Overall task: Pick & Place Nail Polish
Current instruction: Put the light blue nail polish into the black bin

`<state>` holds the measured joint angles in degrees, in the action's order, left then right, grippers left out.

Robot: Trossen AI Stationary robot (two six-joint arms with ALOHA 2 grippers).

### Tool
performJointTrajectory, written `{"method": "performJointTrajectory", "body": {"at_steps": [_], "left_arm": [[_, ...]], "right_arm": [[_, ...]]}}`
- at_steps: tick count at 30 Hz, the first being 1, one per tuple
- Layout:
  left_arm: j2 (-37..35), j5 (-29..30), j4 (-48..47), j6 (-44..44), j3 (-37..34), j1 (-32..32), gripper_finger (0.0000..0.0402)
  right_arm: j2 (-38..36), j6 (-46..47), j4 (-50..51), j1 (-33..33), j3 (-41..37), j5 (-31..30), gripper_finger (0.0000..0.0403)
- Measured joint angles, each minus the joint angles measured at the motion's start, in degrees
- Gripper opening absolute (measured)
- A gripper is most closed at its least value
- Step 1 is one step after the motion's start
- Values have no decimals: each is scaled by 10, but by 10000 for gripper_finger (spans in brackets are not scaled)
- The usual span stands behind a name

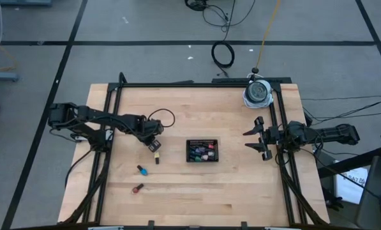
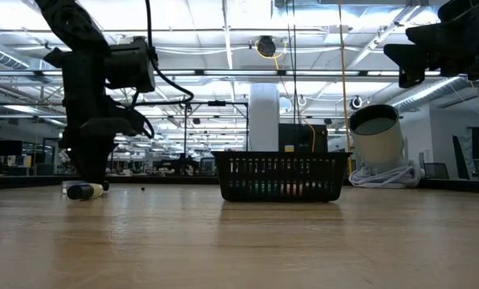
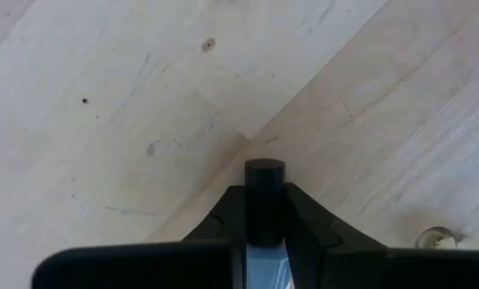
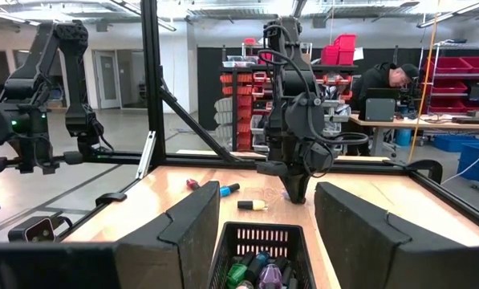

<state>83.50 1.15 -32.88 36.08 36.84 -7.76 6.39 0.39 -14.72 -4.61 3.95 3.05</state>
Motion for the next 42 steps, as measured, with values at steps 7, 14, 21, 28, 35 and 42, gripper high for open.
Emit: {"method": "performJointTrajectory", "body": {"at_steps": [7, 14, 21, 28, 35, 42], "left_arm": [[0, 3, 2, -13, 0, -1, 43], [2, 12, 86, -47, -1, 1, 39], [2, 12, 141, -137, 47, 3, 38], [2, -6, 193, -237, 127, -1, 38], [1, -121, 368, -322, 126, 0, 38], [4, -238, 490, -326, 116, 0, 38]], "right_arm": [[0, 0, 0, 0, -1, 0, 192], [0, 0, 0, 0, 0, 0, 194], [0, 0, 0, 0, 0, 0, 194], [0, 0, 0, 0, 0, 0, 192], [0, 0, 0, 0, 0, 0, 192], [0, 0, 0, 0, 0, 0, 194]]}}
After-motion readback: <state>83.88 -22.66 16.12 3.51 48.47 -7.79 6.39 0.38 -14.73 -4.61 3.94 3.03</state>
